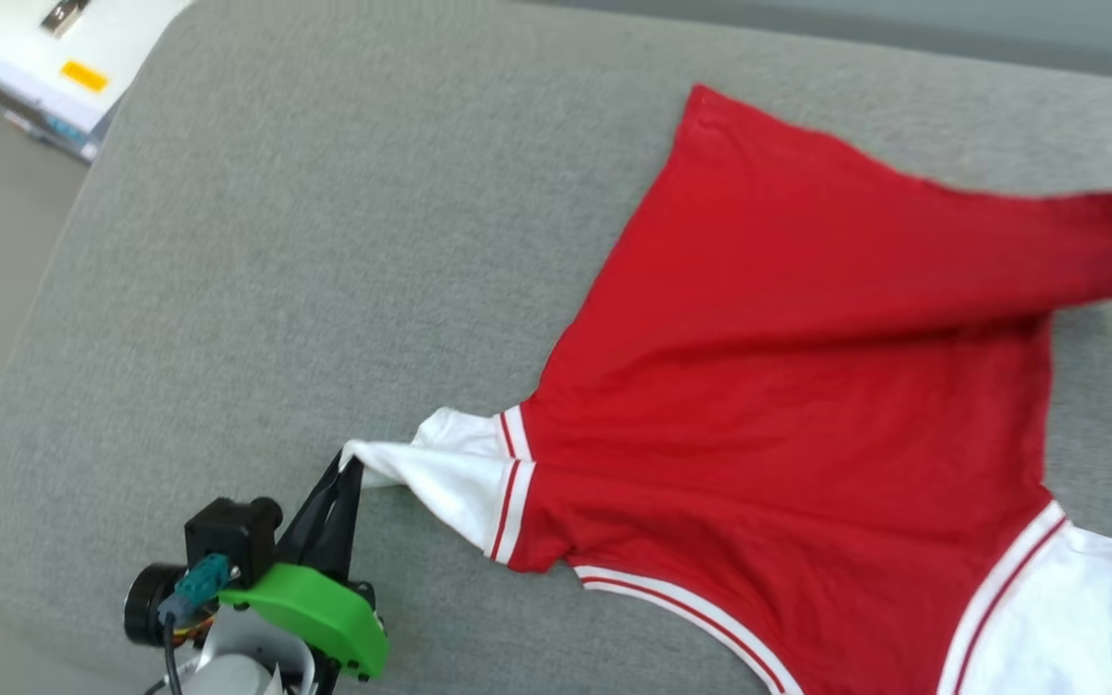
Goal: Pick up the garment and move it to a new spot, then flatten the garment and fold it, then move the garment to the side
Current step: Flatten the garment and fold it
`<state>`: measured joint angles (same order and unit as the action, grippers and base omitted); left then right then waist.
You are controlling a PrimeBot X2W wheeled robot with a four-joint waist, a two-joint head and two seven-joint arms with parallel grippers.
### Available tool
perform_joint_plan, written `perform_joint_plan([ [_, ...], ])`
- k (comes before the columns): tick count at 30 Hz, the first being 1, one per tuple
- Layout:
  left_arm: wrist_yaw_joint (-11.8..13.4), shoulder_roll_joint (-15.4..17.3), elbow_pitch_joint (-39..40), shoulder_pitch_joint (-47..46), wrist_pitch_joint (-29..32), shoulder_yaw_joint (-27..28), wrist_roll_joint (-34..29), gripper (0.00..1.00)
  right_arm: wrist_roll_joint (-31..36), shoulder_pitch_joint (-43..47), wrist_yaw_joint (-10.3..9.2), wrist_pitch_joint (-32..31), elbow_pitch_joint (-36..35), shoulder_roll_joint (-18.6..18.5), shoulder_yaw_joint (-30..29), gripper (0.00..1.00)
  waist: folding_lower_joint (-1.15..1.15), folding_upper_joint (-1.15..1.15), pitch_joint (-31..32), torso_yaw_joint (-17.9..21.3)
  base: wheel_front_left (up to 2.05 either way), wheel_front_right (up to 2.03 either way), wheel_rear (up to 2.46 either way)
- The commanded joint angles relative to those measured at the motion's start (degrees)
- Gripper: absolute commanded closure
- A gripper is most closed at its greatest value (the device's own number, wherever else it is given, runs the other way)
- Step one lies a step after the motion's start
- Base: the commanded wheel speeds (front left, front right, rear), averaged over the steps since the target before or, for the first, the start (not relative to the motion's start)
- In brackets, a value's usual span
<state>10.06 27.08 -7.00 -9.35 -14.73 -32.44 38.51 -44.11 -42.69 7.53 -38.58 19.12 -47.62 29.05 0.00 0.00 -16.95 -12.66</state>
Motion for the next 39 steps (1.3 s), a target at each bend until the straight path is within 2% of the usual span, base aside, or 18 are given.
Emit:
perform_joint_plan([
  [1,0.7,0.6,0.3,1.4,0.0,0.5,0.7,1.00,-0.7,3.5,-0.04,1.1,-1.6,-1.4,0.1,1.00,0.00,0.00,6.7,6.4,0.00,0.00,0.00],
  [7,2.2,1.9,1.5,5.7,0.0,1.6,2.0,1.00,-3.8,17.8,-0.04,4.4,-6.2,-4.1,-4.6,1.00,0.00,0.00,9.5,10.1,0.00,0.00,0.00],
  [10,2.7,2.3,1.9,7.1,0.0,2.0,2.4,1.00,-4.2,24.8,-0.04,5.2,-7.5,-4.2,-7.6,1.00,0.00,0.00,10.0,11.3,0.00,0.00,0.00],
  [14,3.0,2.5,2.2,8.2,0.0,2.4,2.9,1.00,-4.2,34.2,-0.04,5.5,-9.5,-2.5,-11.2,1.00,0.00,0.00,9.8,12.5,0.00,0.00,0.00],
  [19,3.1,2.6,2.3,8.2,0.2,2.2,3.1,1.00,-3.3,44.0,-0.04,5.0,-9.9,1.6,-13.9,1.00,0.00,0.00,9.2,12.8,0.00,0.00,0.00],
  [24,3.1,2.6,2.1,7.7,0.4,2.1,3.2,1.00,-2.6,47.5,-0.04,4.0,-8.9,4.9,-15.0,1.00,0.00,0.00,8.7,12.7,0.00,0.00,0.00],
  [25,3.1,2.6,2.2,7.7,0.5,2.1,3.2,1.00,-2.6,47.4,-0.04,4.2,-8.8,5.5,-16.0,0.71,0.00,0.00,8.8,12.7,0.00,0.00,0.00],
  [26,3.1,2.6,2.3,7.7,0.5,2.0,3.2,1.00,-2.4,47.1,-0.04,4.5,-8.8,5.9,-16.9,0.54,0.00,0.00,8.8,12.7,0.00,0.00,0.00],
  [27,3.2,2.6,2.4,7.7,0.6,2.0,3.3,1.00,-2.2,46.5,-0.04,4.6,-9.3,6.2,-17.7,0.00,0.00,0.00,8.9,12.8,0.00,0.00,0.00],
  [35,4.1,2.7,4.0,7.5,1.1,1.7,2.9,1.00,-1.4,40.0,-0.04,5.1,-16.2,5.7,-23.9,0.00,0.00,0.00,9.1,12.3,0.00,0.00,0.00],
  [39,4.3,2.8,5.1,6.5,1.7,1.4,2.4,1.00,0.2,33.8,-0.04,3.9,-20.2,5.0,-24.7,0.00,0.00,0.00,7.9,11.0,0.00,0.00,0.00],
])
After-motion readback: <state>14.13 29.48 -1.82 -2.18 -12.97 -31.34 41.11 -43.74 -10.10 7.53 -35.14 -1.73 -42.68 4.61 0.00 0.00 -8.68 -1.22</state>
